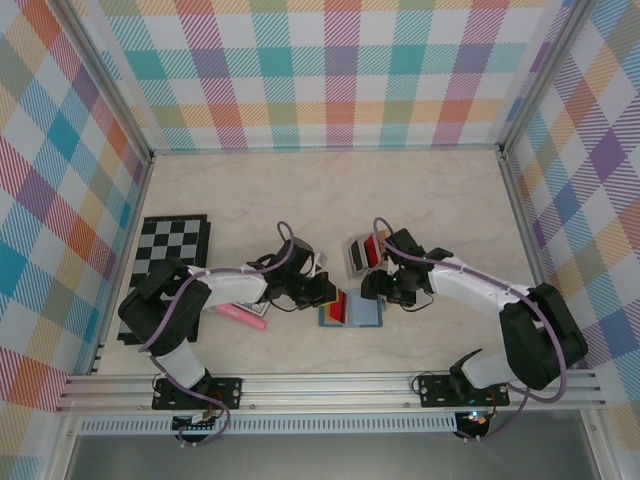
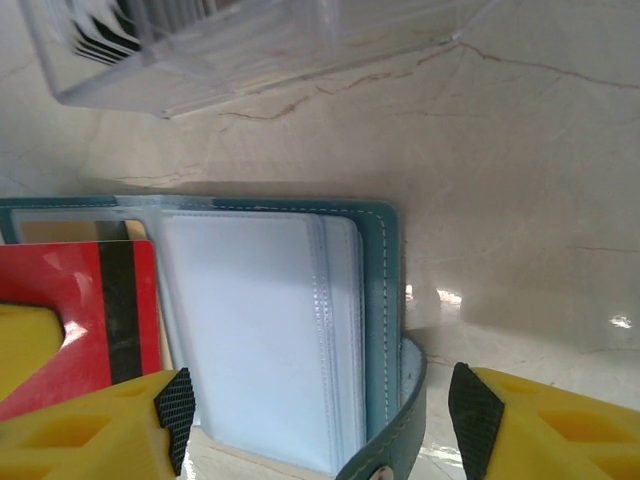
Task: Put the credit cards into the card holder
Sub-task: Insert the credit card into the card slot.
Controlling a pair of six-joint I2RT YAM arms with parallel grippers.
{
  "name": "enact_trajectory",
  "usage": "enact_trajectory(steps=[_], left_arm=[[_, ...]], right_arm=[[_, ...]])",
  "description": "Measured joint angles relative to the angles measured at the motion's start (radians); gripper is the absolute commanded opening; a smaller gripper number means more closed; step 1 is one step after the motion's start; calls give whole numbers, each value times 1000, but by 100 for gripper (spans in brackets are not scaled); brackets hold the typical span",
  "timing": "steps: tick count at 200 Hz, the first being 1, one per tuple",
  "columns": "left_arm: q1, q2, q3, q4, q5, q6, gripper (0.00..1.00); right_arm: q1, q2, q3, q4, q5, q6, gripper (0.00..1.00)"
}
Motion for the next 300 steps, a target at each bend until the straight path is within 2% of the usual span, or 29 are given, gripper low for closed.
enact_trajectory(steps=[33, 94, 127, 153, 183, 221, 249, 300], left_arm=[[-1, 13, -14, 58, 0, -19, 0], [-7, 56, -30, 155, 6, -49, 0], [-10, 65, -39, 191, 7, -58, 0], [-13, 63, -44, 204, -1, -64, 0], [-19, 43, -55, 203, -19, -64, 0], [-20, 21, -57, 202, -22, -63, 0], [-20, 20, -57, 211, -21, -63, 0], [-29, 61, -57, 254, -10, -64, 0]], right_arm=[[0, 37, 0, 4, 7, 0, 65], [0, 87, -4, 30, 34, 10, 34], [0, 94, -6, 31, 65, 14, 27], [0, 96, -6, 31, 79, 15, 27], [0, 92, -10, 30, 85, 25, 39], [0, 25, -26, 15, 88, 29, 46], [0, -28, -32, 14, 87, 30, 46], [0, 5, -71, 32, 63, 32, 43]])
